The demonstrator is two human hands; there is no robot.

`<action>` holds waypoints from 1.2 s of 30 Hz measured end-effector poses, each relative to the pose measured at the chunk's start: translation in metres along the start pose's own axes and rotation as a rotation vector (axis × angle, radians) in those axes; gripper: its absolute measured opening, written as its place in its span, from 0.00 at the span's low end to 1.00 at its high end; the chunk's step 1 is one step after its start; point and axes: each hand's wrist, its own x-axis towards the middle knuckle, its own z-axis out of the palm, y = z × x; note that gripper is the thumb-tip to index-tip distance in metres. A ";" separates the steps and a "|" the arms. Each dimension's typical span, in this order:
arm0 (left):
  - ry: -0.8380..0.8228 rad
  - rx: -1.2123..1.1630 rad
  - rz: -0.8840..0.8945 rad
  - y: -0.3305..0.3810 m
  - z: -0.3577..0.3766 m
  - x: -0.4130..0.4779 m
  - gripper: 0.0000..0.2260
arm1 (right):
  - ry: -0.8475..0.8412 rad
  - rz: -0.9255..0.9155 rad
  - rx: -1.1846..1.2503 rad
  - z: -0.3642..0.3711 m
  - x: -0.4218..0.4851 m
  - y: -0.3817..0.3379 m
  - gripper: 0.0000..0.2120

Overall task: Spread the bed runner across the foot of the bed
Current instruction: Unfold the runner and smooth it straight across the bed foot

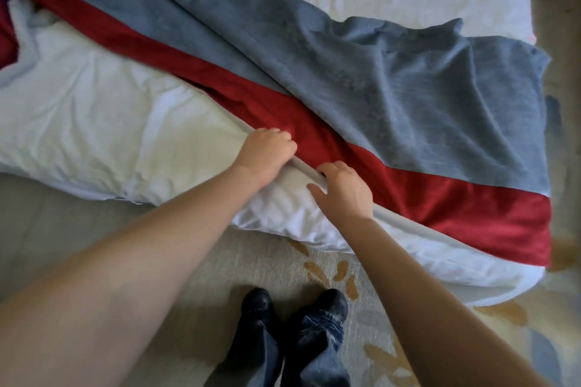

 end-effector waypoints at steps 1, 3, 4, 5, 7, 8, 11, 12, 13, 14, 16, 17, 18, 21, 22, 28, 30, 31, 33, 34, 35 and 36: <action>-0.021 -0.001 -0.017 -0.008 0.003 -0.003 0.10 | -0.002 0.038 0.020 0.006 0.006 -0.012 0.11; -0.017 -0.012 -0.019 -0.016 0.010 -0.013 0.09 | 0.011 0.118 0.021 0.019 0.012 -0.030 0.09; 0.004 -0.039 -0.019 -0.017 0.014 -0.018 0.08 | 0.023 0.151 0.009 0.024 0.013 -0.036 0.08; 0.025 -0.069 -0.025 -0.017 0.017 -0.022 0.07 | 0.038 0.172 0.001 0.029 0.011 -0.039 0.07; 0.067 -0.115 -0.048 -0.016 0.022 -0.031 0.06 | 0.064 0.170 0.005 0.035 0.005 -0.040 0.06; 0.088 -0.120 -0.055 -0.016 0.025 -0.037 0.05 | 0.069 0.151 0.012 0.037 0.001 -0.039 0.06; 0.099 -0.115 -0.017 -0.013 0.034 -0.056 0.07 | 0.058 0.067 0.015 0.041 -0.016 -0.041 0.06; 0.094 -0.107 0.009 -0.014 0.037 -0.061 0.08 | 0.055 0.035 0.010 0.042 -0.022 -0.043 0.05; 0.090 -0.100 0.041 -0.015 0.038 -0.065 0.09 | 0.051 0.005 -0.003 0.042 -0.026 -0.044 0.05; 0.088 -0.102 0.075 -0.018 0.038 -0.067 0.09 | 0.044 -0.023 -0.026 0.041 -0.027 -0.044 0.05; 0.085 -0.122 0.145 -0.025 0.031 -0.067 0.06 | 0.030 -0.081 -0.081 0.033 -0.025 -0.043 0.07; 0.081 -0.118 0.175 -0.028 0.025 -0.065 0.05 | 0.025 -0.124 -0.109 0.026 -0.022 -0.042 0.08; 0.081 -0.103 0.191 -0.030 0.018 -0.061 0.06 | 0.026 -0.174 -0.133 0.017 -0.017 -0.040 0.09; 0.148 -0.084 0.172 -0.036 -0.010 -0.036 0.12 | 0.075 -0.287 -0.196 -0.016 0.012 -0.030 0.11; 0.186 -0.085 0.158 -0.036 -0.022 -0.024 0.14 | 0.102 -0.308 -0.223 -0.030 0.024 -0.026 0.13; 0.285 -0.093 0.101 -0.011 -0.076 0.063 0.18 | 0.190 -0.254 -0.281 -0.099 0.091 0.023 0.18; 0.284 -0.084 0.096 0.005 -0.083 0.096 0.17 | 0.197 -0.225 -0.295 -0.111 0.110 0.052 0.18; 0.288 -0.092 0.092 0.014 -0.084 0.112 0.16 | 0.187 -0.214 -0.295 -0.115 0.118 0.066 0.18; 0.290 -0.110 0.086 0.031 -0.084 0.145 0.16 | 0.165 -0.196 -0.282 -0.122 0.132 0.093 0.18; 0.284 -0.114 0.091 0.040 -0.084 0.162 0.16 | 0.157 -0.189 -0.281 -0.126 0.139 0.108 0.18; 0.274 -0.112 0.101 0.048 -0.084 0.179 0.16 | 0.157 -0.186 -0.282 -0.129 0.146 0.122 0.18; 0.275 -0.110 0.112 0.056 -0.084 0.195 0.16 | 0.158 -0.186 -0.283 -0.133 0.154 0.137 0.17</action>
